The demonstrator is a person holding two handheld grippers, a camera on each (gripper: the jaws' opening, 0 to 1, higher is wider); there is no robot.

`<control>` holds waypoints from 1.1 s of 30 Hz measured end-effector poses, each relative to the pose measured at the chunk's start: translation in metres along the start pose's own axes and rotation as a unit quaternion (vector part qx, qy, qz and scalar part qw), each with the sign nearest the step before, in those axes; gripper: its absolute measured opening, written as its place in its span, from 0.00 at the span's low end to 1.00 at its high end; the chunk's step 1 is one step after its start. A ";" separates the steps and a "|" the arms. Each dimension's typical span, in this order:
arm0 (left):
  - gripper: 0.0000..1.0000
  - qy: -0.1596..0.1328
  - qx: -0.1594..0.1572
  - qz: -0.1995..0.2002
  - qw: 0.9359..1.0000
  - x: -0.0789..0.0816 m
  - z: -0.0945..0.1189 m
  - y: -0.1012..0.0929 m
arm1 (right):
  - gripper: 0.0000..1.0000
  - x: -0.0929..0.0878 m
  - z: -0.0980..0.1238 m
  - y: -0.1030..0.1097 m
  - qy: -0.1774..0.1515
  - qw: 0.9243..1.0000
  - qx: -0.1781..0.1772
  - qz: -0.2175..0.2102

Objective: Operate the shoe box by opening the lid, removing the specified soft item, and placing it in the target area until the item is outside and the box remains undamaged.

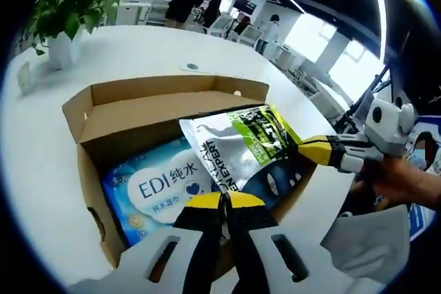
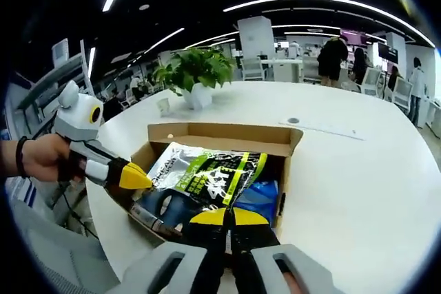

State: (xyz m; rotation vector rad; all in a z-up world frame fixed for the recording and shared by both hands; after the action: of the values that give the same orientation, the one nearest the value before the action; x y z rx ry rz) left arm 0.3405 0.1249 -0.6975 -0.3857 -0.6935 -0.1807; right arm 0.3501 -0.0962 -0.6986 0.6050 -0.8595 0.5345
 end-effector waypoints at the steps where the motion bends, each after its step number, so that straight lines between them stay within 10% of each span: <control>1: 0.00 -0.001 -0.001 -0.002 1.000 0.002 0.000 -0.002 | 0.00 0.000 0.002 -0.001 -0.001 1.000 -0.002 0.000; 33: 0.00 0.010 -0.054 -0.063 0.997 0.021 -0.045 -0.102 | 0.00 -0.028 0.090 -0.069 -0.029 0.997 -0.059 -0.039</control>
State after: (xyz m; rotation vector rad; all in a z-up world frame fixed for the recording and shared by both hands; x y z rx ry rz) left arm 0.3529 0.0130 -0.6864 -0.4423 -0.6896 -0.3424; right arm 0.3319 -0.2113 -0.6938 0.5458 -0.9112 0.3955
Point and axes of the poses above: the point that each gripper's makers call its tool centre point, and the gripper's own axes: z roughly backward along the fingers, y roughly to its left, x roughly out of its top, the point moved 9 cm from there along z, roughly backward along the fingers, and after that the axes turned 10 degrees about x, right-handed, at the moved point
